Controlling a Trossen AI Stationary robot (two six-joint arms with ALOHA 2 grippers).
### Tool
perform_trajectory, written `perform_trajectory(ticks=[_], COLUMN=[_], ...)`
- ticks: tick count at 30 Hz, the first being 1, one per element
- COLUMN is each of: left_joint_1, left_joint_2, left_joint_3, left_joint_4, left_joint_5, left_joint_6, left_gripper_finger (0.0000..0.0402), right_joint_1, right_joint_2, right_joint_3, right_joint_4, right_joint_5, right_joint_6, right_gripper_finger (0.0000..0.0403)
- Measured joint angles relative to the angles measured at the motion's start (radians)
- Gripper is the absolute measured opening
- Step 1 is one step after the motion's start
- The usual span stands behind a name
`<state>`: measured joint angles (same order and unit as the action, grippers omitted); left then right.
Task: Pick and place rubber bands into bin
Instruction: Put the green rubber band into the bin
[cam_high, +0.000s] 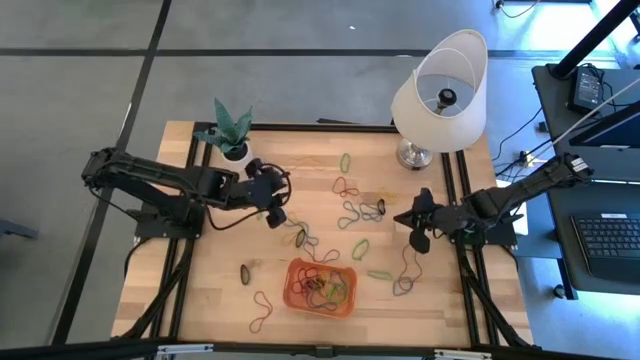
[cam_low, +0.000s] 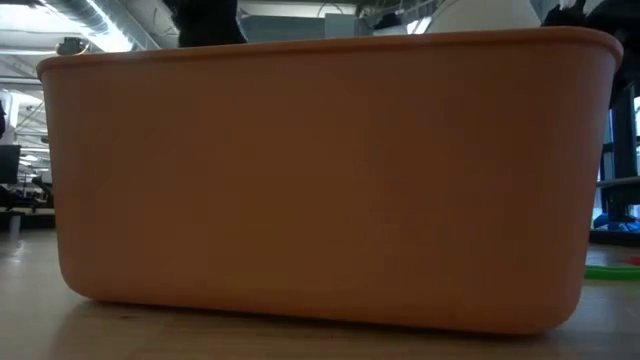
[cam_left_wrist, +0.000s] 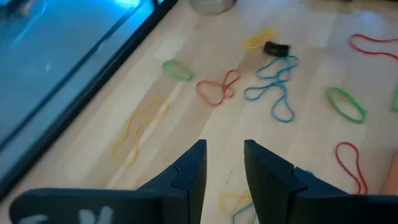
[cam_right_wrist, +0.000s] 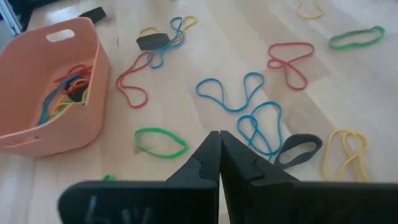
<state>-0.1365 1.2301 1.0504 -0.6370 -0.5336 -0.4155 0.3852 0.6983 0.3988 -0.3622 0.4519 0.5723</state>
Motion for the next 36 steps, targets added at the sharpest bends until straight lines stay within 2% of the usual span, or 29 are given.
perform_trajectory(ticks=[3, 9, 12, 16, 20, 27, 31, 36], left_joint_1=[0.015, 0.072, 0.090, 0.095, 0.103, 0.153, 0.180, 0.209], left_joint_2=[0.000, 0.007, 0.028, 0.059, 0.111, 0.250, 0.328, 0.398], left_joint_3=[0.000, 0.000, 0.000, 0.000, -0.013, -0.062, -0.091, -0.093], left_joint_4=[-0.113, -0.419, -0.518, -0.553, -0.545, -0.535, -0.475, -0.357], left_joint_5=[-0.009, 0.041, 0.063, 0.086, 0.091, 0.286, 0.362, 0.371], left_joint_6=[-0.181, -0.661, -0.816, -0.877, -1.001, -1.124, -1.100, -1.047], left_gripper_finger=[0.0102, 0.0102, 0.0102, 0.0102, 0.0102, 0.0102, 0.0102, 0.0102], right_joint_1=[-0.015, -0.047, -0.060, -0.067, -0.068, -0.068, -0.068, -0.068], right_joint_2=[0.000, 0.000, 0.000, 0.001, 0.001, 0.001, 0.001, 0.002], right_joint_3=[0.000, 0.000, 0.000, 0.000, 0.000, 0.000, 0.000, 0.000], right_joint_4=[-0.001, -0.001, -0.002, -0.002, -0.008, -0.010, -0.010, -0.010], right_joint_5=[0.000, 0.001, 0.002, 0.001, 0.001, 0.001, 0.001, 0.001], right_joint_6=[-0.008, -0.053, -0.057, -0.057, -0.058, -0.054, -0.054, -0.052], right_gripper_finger=[0.0007, 0.0007, 0.0007, 0.0007, 0.0007, 0.0007, 0.0007, 0.0007])
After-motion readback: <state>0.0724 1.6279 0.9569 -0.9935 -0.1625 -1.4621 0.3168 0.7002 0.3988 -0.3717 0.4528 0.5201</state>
